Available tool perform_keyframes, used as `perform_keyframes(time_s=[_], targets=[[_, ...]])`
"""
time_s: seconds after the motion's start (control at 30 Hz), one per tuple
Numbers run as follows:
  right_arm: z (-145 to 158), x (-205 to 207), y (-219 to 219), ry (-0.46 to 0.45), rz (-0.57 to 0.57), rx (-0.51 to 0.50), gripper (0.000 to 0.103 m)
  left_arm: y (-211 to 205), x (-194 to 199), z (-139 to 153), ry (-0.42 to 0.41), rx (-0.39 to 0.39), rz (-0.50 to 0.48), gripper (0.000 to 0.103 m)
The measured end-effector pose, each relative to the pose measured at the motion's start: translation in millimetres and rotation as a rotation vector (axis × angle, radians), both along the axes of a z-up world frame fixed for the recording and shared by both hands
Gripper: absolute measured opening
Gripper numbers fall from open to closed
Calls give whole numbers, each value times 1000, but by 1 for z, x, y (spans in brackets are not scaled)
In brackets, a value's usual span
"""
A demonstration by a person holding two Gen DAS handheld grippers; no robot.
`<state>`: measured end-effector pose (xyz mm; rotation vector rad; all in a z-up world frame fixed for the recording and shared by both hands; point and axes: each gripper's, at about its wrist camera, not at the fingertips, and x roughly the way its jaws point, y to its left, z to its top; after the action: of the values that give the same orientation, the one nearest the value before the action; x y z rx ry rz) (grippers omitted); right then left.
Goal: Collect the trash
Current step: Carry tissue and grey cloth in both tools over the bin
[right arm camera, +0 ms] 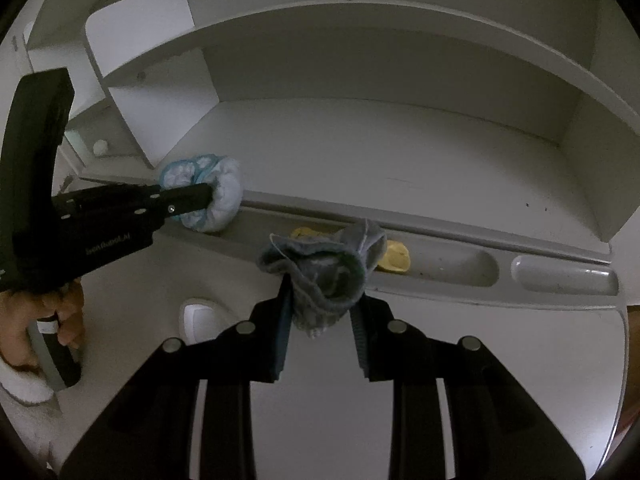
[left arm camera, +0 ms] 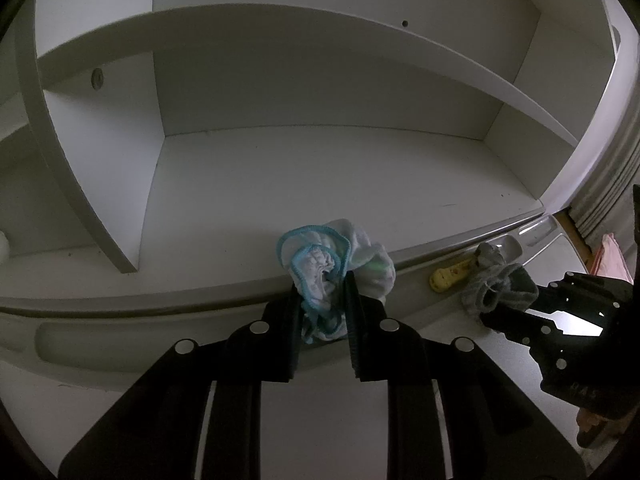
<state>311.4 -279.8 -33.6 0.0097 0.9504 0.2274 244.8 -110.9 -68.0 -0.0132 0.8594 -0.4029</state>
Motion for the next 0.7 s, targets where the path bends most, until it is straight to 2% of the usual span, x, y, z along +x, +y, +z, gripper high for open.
perform_keyframes(time_s=[0.7], targets=[[2,1,7,-26,-14,-5,27,1,-1,3,-21,11,-3,18]])
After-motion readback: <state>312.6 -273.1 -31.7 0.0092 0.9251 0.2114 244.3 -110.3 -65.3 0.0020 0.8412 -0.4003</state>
